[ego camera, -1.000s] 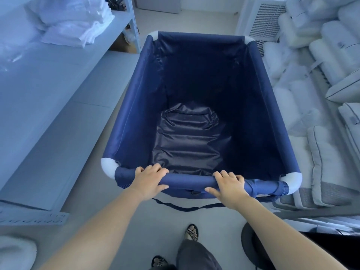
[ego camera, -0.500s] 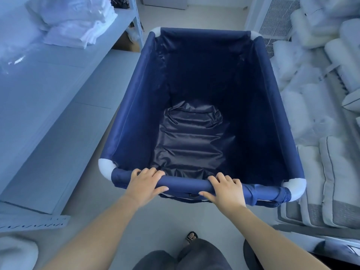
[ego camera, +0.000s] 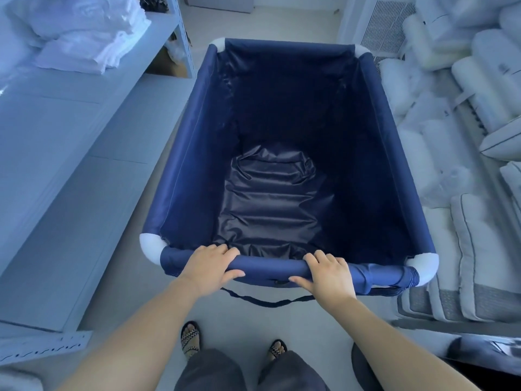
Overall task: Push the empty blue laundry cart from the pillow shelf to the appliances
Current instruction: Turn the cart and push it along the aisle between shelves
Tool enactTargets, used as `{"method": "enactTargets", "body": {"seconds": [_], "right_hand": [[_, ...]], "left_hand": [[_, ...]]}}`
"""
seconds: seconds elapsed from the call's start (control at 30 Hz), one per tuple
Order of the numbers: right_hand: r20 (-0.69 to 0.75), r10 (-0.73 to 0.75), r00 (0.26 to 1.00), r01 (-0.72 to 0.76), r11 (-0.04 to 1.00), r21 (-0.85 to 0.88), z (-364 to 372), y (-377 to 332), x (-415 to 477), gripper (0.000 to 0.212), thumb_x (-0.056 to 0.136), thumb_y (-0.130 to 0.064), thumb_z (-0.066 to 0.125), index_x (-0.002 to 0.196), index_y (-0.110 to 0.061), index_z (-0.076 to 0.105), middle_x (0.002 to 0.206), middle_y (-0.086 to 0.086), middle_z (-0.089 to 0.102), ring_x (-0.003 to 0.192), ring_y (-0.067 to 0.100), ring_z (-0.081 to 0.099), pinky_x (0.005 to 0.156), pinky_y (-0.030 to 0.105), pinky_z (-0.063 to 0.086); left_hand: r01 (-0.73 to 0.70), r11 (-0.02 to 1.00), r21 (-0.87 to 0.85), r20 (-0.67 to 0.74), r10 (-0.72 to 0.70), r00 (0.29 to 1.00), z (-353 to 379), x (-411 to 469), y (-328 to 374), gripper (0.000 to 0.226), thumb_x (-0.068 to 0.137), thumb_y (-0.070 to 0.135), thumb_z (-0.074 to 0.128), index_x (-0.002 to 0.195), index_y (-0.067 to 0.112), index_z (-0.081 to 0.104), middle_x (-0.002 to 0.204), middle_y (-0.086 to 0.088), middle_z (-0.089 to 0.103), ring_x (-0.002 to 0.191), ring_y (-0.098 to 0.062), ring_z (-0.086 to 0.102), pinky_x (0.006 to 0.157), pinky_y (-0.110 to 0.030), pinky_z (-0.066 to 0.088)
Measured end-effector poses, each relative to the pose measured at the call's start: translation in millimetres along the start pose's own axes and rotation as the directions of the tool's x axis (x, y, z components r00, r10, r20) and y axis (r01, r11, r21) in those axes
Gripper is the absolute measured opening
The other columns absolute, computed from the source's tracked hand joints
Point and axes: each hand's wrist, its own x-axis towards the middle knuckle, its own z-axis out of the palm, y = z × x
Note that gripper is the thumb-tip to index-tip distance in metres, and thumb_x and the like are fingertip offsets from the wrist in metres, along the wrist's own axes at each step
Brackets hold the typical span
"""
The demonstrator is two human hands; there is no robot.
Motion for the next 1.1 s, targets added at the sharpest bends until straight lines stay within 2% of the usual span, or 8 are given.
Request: {"method": "enactTargets", "body": {"seconds": [0.13,0.33,0.63,0.97,1.1], "right_hand": [[0.071,0.051,0.996,-0.047,0.997,-0.057,-3.4,-7.3,8.2,0.060,0.084,-0.071,0.031,0.114,-0.021,0.047,0.103,-0.002,0.054,0.095,0.020,0.050,0.085,0.031,0.035],[0.105,0.119,0.987,-0.117,0.993,-0.032,-9.6,-34.6,15.1,0.057,0.085,-0.069,0.033,0.114,-0.021,0.047,0.104,-0.002,0.053,0.096,0.019,0.050,0.086,0.031,0.033],[0.155,0.207,0.966,-0.213,0.977,0.020,-16.7,-110.2,28.2,0.058,0.087,-0.068,0.032,0.118,-0.020,0.045,0.110,0.000,0.053,0.101,0.022,0.050,0.084,0.033,0.032],[0.107,0.315,0.943,-0.321,0.946,0.045,-8.8,-150.4,18.6,0.059,0.085,-0.071,0.030,0.118,-0.025,0.045,0.108,-0.002,0.051,0.097,0.020,0.048,0.081,0.034,0.030],[0.086,0.317,0.944,-0.325,0.941,0.092,-4.7,-153.0,10.5,0.058,0.083,-0.073,0.030,0.116,-0.028,0.047,0.105,-0.005,0.050,0.095,0.018,0.045,0.086,0.036,0.028]], "left_hand": [[-0.043,0.999,-0.013,0.047,0.044,0.998,-4.9,10.7,-12.1,0.047,0.091,0.059,0.033,0.117,0.021,0.042,0.109,0.000,0.057,0.099,-0.021,0.052,0.082,-0.034,0.041],[-0.106,0.994,-0.019,0.136,0.107,0.985,-11.8,20.1,-41.3,0.045,0.091,0.057,0.035,0.118,0.021,0.040,0.111,-0.003,0.056,0.100,-0.026,0.052,0.080,-0.038,0.039],[-0.184,0.983,-0.007,0.135,0.183,0.974,-16.1,18.7,-115.6,0.038,0.091,0.056,0.037,0.112,0.024,0.040,0.102,-0.002,0.056,0.092,-0.023,0.052,0.078,-0.036,0.038],[-0.257,0.966,0.020,0.167,0.250,0.954,-17.9,10.8,-142.6,0.041,0.092,0.055,0.035,0.116,0.023,0.041,0.103,-0.003,0.055,0.093,-0.024,0.051,0.085,-0.039,0.041],[-0.262,0.964,0.057,0.143,0.251,0.957,-14.5,4.4,-141.7,0.043,0.092,0.056,0.035,0.117,0.021,0.042,0.105,-0.004,0.056,0.094,-0.025,0.053,0.084,-0.039,0.041]]}}
